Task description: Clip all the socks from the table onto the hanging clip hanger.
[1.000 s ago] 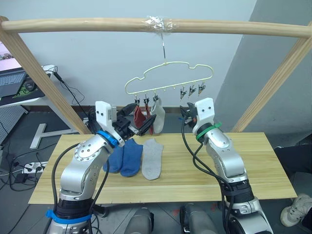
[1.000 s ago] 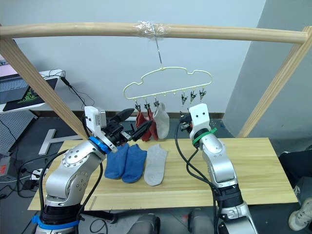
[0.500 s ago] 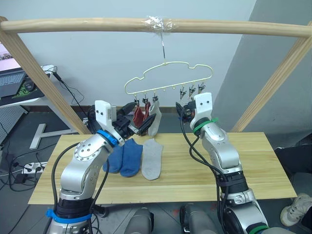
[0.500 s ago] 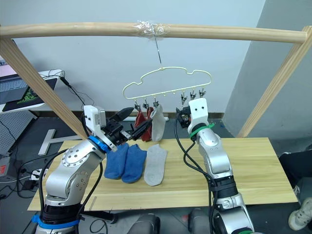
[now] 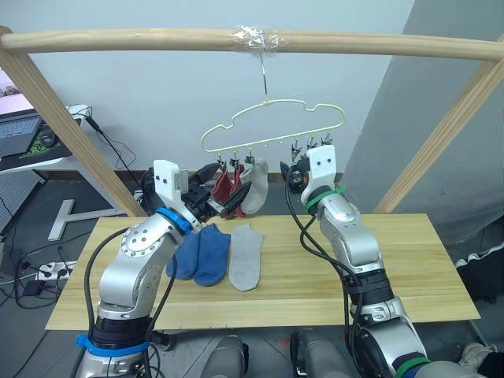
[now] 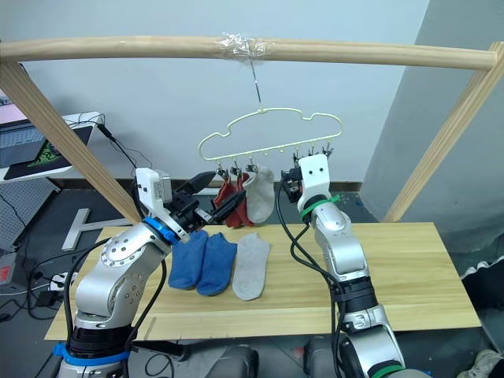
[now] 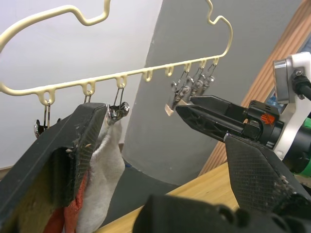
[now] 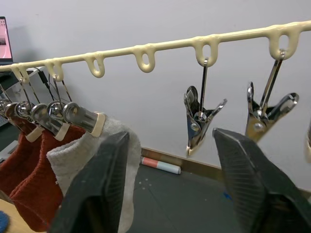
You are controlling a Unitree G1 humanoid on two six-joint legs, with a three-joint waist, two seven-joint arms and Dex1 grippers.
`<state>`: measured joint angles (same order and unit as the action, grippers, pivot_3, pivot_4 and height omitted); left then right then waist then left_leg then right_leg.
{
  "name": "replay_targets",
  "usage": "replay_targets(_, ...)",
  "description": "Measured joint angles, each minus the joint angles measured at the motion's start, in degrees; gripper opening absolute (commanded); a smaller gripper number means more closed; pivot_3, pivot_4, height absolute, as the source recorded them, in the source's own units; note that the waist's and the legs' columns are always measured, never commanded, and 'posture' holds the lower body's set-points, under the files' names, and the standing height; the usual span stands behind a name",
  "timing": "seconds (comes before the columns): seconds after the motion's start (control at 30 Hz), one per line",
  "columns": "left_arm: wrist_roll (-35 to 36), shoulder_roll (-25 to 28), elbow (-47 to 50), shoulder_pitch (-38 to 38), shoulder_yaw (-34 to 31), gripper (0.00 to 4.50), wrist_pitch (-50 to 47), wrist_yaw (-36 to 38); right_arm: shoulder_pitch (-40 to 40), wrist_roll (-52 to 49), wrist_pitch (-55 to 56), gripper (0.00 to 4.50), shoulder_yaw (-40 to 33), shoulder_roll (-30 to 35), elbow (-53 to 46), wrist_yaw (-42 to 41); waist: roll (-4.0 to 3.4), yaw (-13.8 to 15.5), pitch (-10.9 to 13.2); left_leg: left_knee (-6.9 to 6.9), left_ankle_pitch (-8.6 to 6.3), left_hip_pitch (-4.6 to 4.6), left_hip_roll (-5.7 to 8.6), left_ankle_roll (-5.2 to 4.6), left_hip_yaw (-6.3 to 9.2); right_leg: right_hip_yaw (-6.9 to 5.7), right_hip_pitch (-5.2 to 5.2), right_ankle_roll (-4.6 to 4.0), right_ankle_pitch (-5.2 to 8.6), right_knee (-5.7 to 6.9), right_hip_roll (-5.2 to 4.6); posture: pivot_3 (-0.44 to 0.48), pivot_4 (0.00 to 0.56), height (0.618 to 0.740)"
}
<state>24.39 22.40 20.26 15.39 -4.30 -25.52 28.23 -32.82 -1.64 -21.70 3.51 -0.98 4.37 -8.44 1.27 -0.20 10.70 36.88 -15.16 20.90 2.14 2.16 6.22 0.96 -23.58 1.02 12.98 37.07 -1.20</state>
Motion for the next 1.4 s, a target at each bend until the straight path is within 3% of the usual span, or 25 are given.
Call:
replay_targets(0.13,-0.1,-0.1,0.0,0.0,0.0,4.5,0.0,-0.1,-0.2,0.0,0.0,3.04,-0.1,-0.2,0.7,0.0,0.0,0.0,0.0,0.0,0.0,0.0,-0.01,0.0,0.01,-0.02,0.0,0.0,0.0,0.02,0.0,0.055,0.146,0.74)
replay_targets(0.27,-0.3,-0.1,0.0,0.0,0.0,4.5,0.0,-0.1,-1.1,-0.5,0.0,2.12,-0.6,-0.4,2.1,0.2,-0.01,0.0,0.0,0.0,0.0,0.0,-0.02,0.0,0.01,-0.02,0.0,0.0,0.0,0.03,0.01,0.058,0.149,0.74)
replay_targets(1.4,0.4,1.2,1.2,1.9,-0.1,4.5,-0.1,1.4,-9.5,-4.8,0.6,2.12,-4.3,-3.8,10.6,2.2,-0.04,-0.1,0.0,-0.05,0.0,0.03,-0.02,-0.02,0.01,-0.02,-0.06,-0.02,-0.01,0.0,0.02,0.061,0.154,0.74)
